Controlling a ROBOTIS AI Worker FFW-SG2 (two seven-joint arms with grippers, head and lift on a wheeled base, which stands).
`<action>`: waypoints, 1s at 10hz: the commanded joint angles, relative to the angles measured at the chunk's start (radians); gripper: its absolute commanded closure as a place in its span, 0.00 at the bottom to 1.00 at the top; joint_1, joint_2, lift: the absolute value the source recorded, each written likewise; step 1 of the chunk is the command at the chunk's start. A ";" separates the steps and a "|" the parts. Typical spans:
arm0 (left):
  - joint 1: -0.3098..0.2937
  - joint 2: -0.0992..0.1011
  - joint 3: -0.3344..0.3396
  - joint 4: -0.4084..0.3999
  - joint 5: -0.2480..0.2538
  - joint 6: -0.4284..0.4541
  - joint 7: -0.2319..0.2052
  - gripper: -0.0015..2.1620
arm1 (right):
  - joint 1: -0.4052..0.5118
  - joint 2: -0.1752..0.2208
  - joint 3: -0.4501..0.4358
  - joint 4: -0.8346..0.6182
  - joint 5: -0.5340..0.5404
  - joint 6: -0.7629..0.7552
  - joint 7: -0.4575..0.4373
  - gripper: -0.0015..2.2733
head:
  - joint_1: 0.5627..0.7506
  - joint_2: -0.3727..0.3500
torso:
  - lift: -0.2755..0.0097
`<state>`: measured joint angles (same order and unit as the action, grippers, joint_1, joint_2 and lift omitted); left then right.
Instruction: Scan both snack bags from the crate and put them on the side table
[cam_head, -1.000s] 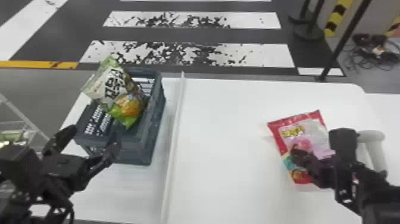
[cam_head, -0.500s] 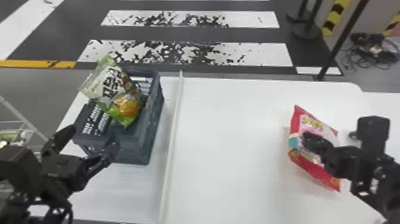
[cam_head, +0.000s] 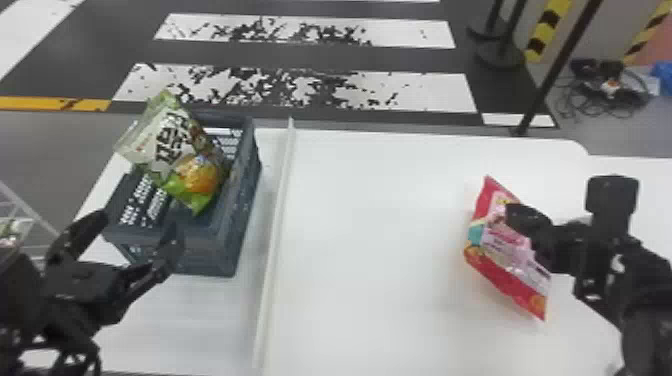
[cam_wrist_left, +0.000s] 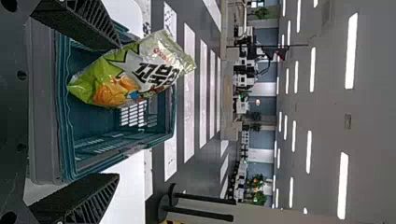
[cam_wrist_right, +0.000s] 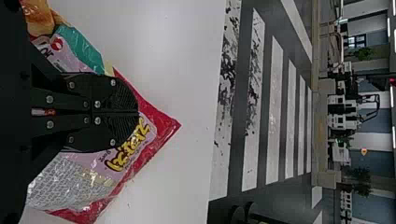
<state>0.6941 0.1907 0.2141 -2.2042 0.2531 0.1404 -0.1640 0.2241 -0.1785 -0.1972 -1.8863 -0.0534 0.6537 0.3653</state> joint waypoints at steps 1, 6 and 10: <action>0.001 -0.002 0.002 0.000 0.000 0.000 0.000 0.00 | 0.020 -0.004 0.027 -0.016 0.001 -0.004 0.024 0.99 | 0.70 0.49 | 0.66; 0.004 -0.004 0.004 0.000 0.000 0.000 0.000 0.00 | 0.072 -0.006 0.150 -0.057 0.050 0.024 0.081 0.99 | 0.70 0.65 | 0.66; -0.004 -0.004 0.004 0.014 0.002 -0.009 0.000 0.00 | 0.113 -0.018 0.144 -0.096 0.086 0.088 0.090 0.99 | 0.70 0.66 | 0.66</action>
<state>0.6918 0.1877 0.2177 -2.1938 0.2542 0.1342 -0.1641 0.3291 -0.1940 -0.0489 -1.9716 0.0308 0.7370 0.4558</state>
